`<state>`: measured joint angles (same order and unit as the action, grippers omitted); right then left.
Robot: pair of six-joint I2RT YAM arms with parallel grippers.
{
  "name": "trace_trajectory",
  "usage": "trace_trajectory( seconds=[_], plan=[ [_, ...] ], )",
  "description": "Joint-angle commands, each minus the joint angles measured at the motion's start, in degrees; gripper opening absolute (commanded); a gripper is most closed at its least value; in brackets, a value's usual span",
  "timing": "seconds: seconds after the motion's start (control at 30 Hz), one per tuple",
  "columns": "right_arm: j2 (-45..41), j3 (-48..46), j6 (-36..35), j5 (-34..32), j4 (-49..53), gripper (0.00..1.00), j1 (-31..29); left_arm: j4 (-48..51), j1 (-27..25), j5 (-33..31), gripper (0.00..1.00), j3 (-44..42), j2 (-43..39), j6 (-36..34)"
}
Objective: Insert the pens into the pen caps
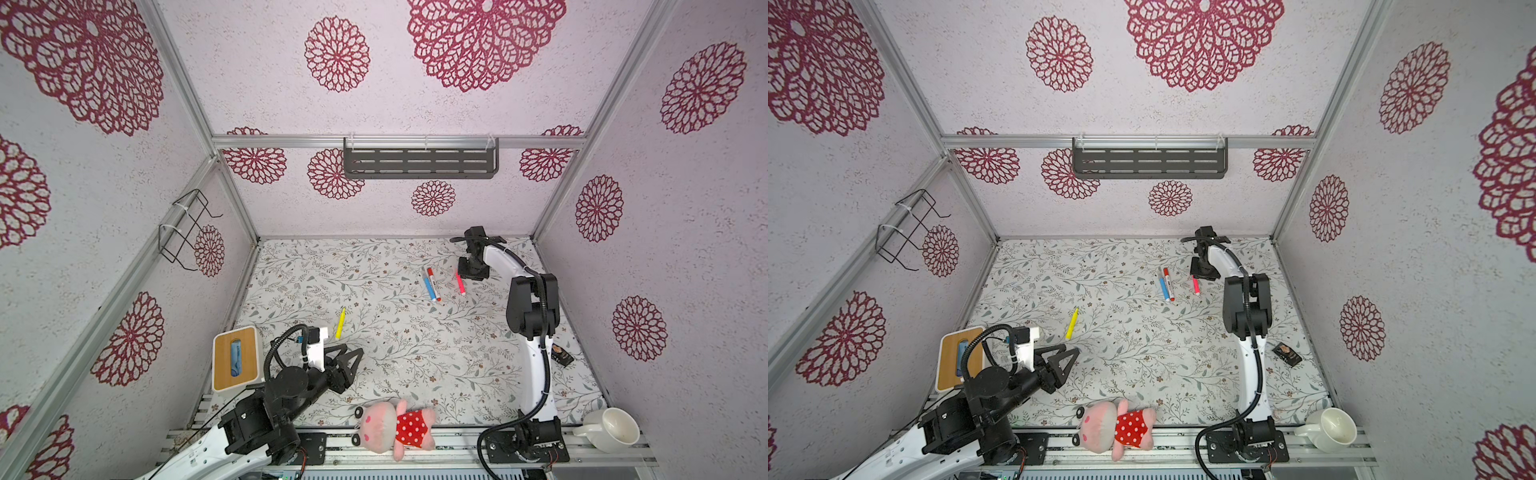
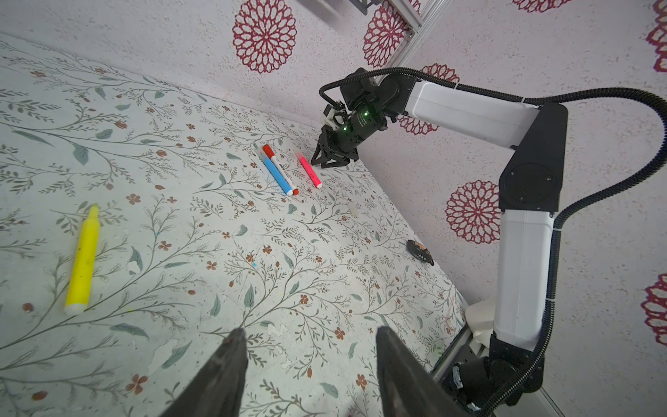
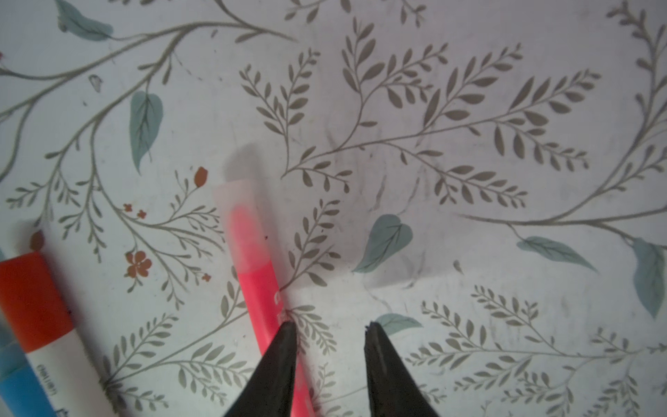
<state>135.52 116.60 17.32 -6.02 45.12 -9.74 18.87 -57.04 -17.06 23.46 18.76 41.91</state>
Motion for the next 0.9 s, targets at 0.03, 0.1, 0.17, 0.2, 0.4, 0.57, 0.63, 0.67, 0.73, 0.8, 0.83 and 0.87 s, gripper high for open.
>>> trace_trajectory(
  seconds=[0.03, 0.1, 0.17, 0.2, 0.4, 0.57, 0.63, 0.67, 0.73, 0.8, 0.83, 0.87],
  plan=[
    [1.45, 2.98, -1.42, -0.79, 2.33, 0.34, -0.19, 0.59, -0.45, -0.52, 0.60, 1.25, -0.31, 0.80],
    [1.82, 3.17, -1.66, -0.65, 2.42, 0.34, -0.53, 0.41, -0.51, -0.52, 0.60, 1.23, -0.22, 0.80],
    [2.07, 3.07, -1.84, -0.68, 2.28, 0.33, -0.96, 0.32, -0.56, -0.43, 0.60, 1.28, -0.07, 0.81],
    [2.23, 3.15, -1.94, -0.56, 2.33, 0.33, -1.22, 0.31, -0.53, -0.52, 0.60, 1.24, 0.02, 0.86],
    [3.08, 3.30, -2.12, 0.21, 1.88, 0.32, -3.37, 0.23, -0.55, -0.52, 0.60, 1.24, 0.27, 0.74],
    [3.19, 3.15, -2.09, 1.03, 1.68, 0.31, -6.00, 0.29, -0.53, -0.71, 0.60, 1.10, 0.09, 0.60],
    [2.87, 2.58, -2.04, 0.75, 1.13, 0.31, -6.86, 0.34, -0.58, -0.70, 0.60, 1.00, -0.04, 0.60],
    [2.88, 2.58, -1.98, 0.75, 1.02, 0.31, -7.11, 0.36, -0.55, -0.69, 0.60, 0.93, -0.13, 0.63],
    [2.83, 2.57, -1.76, 1.00, 1.02, 0.31, -7.35, 0.63, -0.54, -0.70, 0.60, 0.99, -0.31, 0.63],
    [2.86, 2.47, -1.68, 1.00, 1.02, 0.31, -7.64, 0.89, -0.57, -0.69, 0.60, 0.99, -0.55, 0.57],
    [2.82, 2.47, -1.81, 1.05, 0.99, 0.31, -7.71, 0.92, -0.60, -0.75, 0.60, 0.90, -0.71, 0.67],
    [2.82, 2.46, -1.77, 1.18, 1.01, 0.31, -7.84, 1.05, -0.61, -0.78, 0.60, 0.88, -0.87, 0.63]
  ],
)
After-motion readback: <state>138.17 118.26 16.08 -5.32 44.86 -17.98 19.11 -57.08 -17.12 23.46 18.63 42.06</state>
